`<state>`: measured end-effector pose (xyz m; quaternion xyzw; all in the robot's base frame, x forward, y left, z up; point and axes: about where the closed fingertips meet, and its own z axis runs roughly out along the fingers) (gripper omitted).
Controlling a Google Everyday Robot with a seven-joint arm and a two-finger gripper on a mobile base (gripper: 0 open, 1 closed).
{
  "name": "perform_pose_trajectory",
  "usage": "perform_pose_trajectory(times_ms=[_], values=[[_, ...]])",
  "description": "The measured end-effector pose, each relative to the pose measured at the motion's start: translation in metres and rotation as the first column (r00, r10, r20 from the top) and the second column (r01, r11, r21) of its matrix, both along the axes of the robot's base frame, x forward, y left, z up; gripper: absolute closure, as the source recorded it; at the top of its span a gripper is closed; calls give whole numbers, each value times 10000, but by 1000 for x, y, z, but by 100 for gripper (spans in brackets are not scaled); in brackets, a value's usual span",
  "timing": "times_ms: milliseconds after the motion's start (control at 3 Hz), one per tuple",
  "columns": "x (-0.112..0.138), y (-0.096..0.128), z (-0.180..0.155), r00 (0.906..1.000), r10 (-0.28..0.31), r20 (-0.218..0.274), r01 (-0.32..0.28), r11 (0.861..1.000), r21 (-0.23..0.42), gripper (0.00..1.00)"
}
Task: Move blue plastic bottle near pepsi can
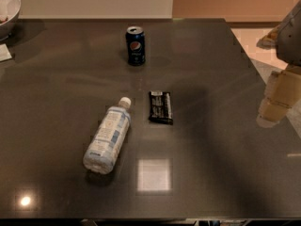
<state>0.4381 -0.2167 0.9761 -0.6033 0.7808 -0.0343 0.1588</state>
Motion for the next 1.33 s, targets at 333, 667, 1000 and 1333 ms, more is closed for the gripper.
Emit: perform_pose_trajectory(times_ms=[333, 667, 1000, 1333], values=[[0, 0, 0, 10000, 0, 0, 0, 10000, 0, 0], [6, 4, 2, 9997, 233, 85, -233, 9997, 38, 0], [26, 23, 2, 9945, 1039, 133, -1040, 9945, 88, 0], [50, 54, -2, 9749, 2216, 189, -2220, 9748, 202, 0]])
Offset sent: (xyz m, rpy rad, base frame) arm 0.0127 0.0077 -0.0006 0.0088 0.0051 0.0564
